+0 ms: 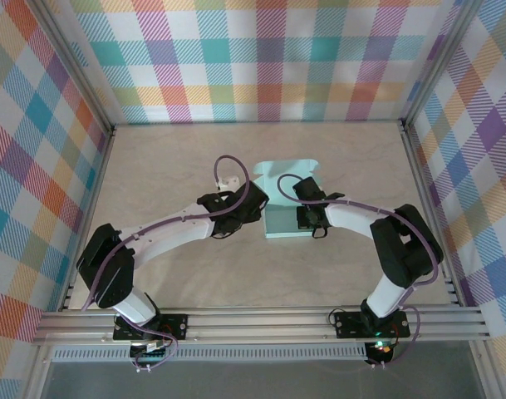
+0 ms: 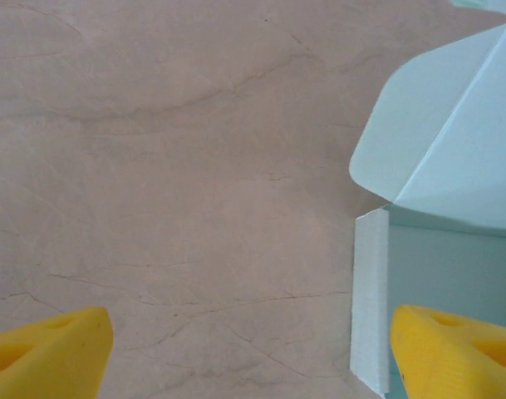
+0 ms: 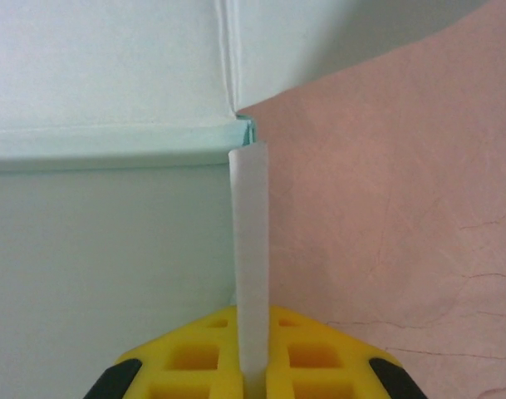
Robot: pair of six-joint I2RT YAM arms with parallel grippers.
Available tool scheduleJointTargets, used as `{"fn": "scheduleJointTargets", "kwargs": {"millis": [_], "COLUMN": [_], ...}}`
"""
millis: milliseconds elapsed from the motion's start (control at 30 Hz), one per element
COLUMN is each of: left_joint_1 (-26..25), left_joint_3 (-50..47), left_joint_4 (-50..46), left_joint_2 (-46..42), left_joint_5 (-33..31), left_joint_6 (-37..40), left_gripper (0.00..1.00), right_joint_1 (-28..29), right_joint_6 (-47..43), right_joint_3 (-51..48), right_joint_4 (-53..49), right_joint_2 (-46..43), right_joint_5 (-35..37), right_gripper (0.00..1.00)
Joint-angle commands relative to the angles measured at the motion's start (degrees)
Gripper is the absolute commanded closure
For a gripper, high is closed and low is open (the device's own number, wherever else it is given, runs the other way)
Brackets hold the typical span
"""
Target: Fold the paper box
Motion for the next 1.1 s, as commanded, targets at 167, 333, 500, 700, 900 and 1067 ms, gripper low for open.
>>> {"fn": "scheduleJointTargets", "kwargs": {"millis": [167,333,500,700,900,1067], "left_joint_1": [1.31,2.01,2.56,2.97,3.07,3.08], "left_joint_3": [-1.39,-2.15,-2.90,-2.90,-2.81,-2.90], "left_joint_4": [1.07,1.54,2.83,2.64,2.86,2.72], "left_joint_2": [-1.10,-1.59,-1.97,-2.09,-1.65,-1.66], "left_joint_5": [-0.74,-0.03,1.06,1.71,2.69,2.96], "left_joint_6": [0.61,0.81,1.20,1.61,1.92,2.13], "left_gripper": [0.14,0.13,0.13,0.13,0.13,0.13], "right_joint_1": [0.68,1.25,3.29,3.26,3.29,3.27], "right_joint_6": [-1.06,-1.52,-1.24,-0.60,-0.90,-0.83], "right_joint_3": [1.83,2.94,5.09,4.78,4.49,4.24], "right_joint_4": [-3.93,-5.43,-7.53,-6.21,-4.37,-4.21], "right_joint_2": [1.53,4.70,7.74,3.14,-0.09,-0.44], "right_joint_5": [6.41,9.17,11.41,10.27,8.79,8.34], "right_gripper": [1.00,1.00,1.00,0.90,0.75,0.66]}}
